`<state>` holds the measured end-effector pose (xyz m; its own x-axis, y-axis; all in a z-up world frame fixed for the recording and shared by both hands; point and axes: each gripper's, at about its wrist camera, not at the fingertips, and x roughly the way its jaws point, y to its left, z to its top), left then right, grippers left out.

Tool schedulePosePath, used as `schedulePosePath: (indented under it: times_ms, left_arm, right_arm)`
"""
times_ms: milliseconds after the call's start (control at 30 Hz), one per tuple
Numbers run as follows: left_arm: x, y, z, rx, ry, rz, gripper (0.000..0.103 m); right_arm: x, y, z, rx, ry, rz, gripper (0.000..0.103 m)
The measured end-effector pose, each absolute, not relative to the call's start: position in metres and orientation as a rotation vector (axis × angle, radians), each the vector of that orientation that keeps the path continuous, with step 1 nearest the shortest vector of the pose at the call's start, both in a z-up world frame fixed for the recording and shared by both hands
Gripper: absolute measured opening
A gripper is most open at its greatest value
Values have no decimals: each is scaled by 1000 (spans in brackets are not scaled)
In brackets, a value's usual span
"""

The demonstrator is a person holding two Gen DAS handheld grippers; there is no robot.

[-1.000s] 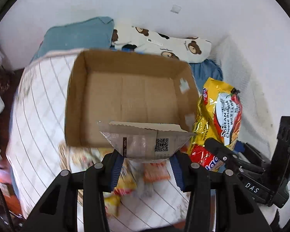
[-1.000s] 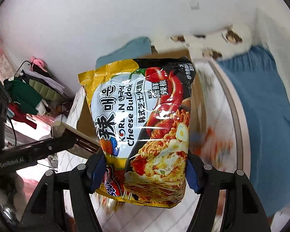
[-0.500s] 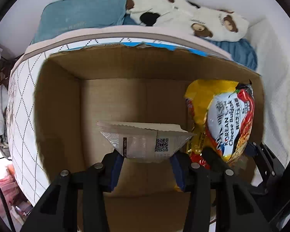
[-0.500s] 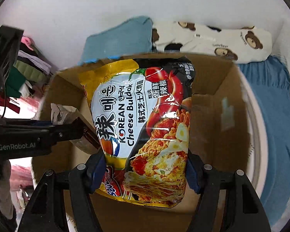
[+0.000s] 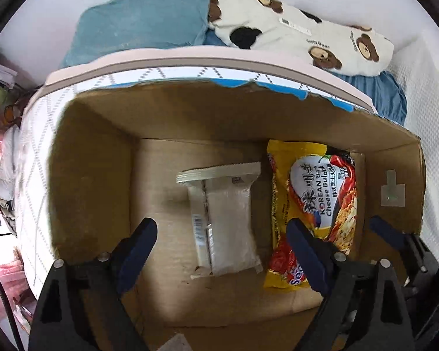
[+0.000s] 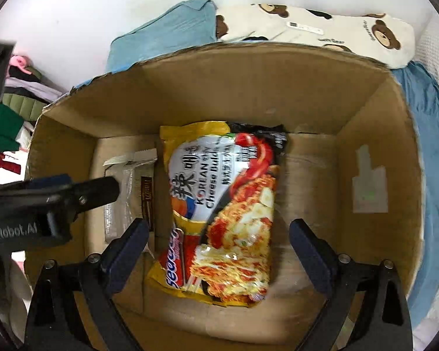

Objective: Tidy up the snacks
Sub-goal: 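Carry both packets into the cardboard box and open both tools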

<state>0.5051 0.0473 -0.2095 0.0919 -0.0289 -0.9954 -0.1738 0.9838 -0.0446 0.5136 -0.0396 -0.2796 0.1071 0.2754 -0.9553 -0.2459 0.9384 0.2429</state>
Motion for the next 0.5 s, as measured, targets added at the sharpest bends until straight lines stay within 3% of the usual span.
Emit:
schedulePosePath:
  times_ms: [500]
  left_arm:
    - [427, 40, -151, -126, 1249, 146, 90]
  right_arm:
    - [454, -64, -229, -10, 1309, 328, 98]
